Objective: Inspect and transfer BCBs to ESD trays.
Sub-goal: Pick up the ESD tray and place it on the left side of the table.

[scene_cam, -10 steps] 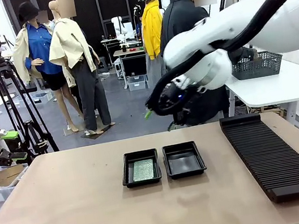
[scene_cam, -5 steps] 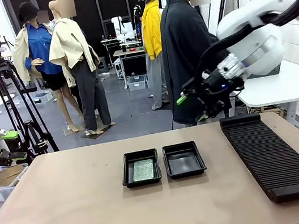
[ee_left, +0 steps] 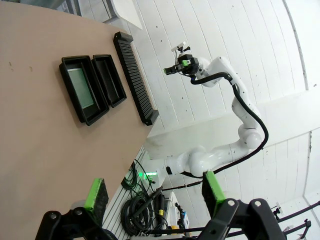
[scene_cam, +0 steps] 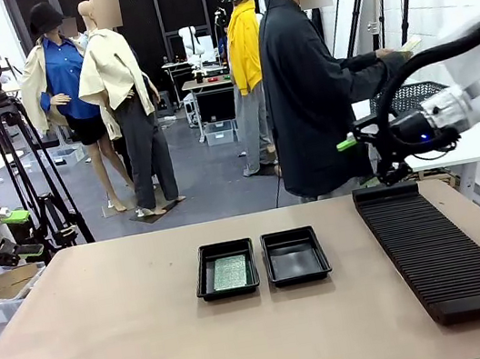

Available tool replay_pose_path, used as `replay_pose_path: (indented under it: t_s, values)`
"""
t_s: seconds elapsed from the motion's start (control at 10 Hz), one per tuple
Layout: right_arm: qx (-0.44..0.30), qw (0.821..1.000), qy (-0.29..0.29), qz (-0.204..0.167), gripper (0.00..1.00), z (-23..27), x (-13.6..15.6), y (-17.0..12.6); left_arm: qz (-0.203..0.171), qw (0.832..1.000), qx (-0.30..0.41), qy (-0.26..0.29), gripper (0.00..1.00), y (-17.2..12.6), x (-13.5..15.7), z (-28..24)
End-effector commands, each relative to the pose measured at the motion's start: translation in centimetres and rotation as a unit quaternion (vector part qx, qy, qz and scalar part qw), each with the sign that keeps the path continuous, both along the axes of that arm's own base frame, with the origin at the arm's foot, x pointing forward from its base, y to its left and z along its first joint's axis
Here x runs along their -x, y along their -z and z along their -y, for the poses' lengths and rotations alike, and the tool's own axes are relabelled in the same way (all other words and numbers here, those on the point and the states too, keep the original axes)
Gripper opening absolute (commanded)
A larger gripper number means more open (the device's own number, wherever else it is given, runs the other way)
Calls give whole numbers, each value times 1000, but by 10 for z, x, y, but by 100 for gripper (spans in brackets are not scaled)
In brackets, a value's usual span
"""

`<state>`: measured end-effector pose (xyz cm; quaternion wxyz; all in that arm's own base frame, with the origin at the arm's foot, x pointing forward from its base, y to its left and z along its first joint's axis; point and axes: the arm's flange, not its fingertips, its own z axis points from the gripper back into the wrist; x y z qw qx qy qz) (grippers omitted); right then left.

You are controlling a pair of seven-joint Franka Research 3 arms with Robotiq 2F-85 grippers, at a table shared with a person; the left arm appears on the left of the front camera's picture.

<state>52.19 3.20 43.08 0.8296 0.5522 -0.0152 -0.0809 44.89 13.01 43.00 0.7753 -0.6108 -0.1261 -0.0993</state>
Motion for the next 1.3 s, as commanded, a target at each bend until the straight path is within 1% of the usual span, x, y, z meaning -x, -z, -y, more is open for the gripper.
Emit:
replay_pose_path:
  t_s: [0.0,0.3,0.5,0.7,0.8,1.0,1.2]
  values:
    - [-46,999,12,16,100,21,20,14,3,1000,-1,-5,100,-1,0,0]
    - [-92,995,27,28,100,56,45,26,3,1000,-1,-5,100,-1,0,0]
    - [-124,992,27,8,100,72,65,46,3,1000,-1,-5,100,-1,0,0]
    - [-121,991,49,3,100,83,82,56,3,1000,-1,-5,100,-1,0,0]
    - [-108,993,52,-3,100,92,91,58,3,1000,-1,-5,100,-1,0,0]
    - [-92,994,56,-14,100,103,88,54,3,1000,-1,-5,100,-1,0,0]
    - [-112,992,60,-14,100,115,76,53,3,1000,-1,-5,100,-1,0,0]
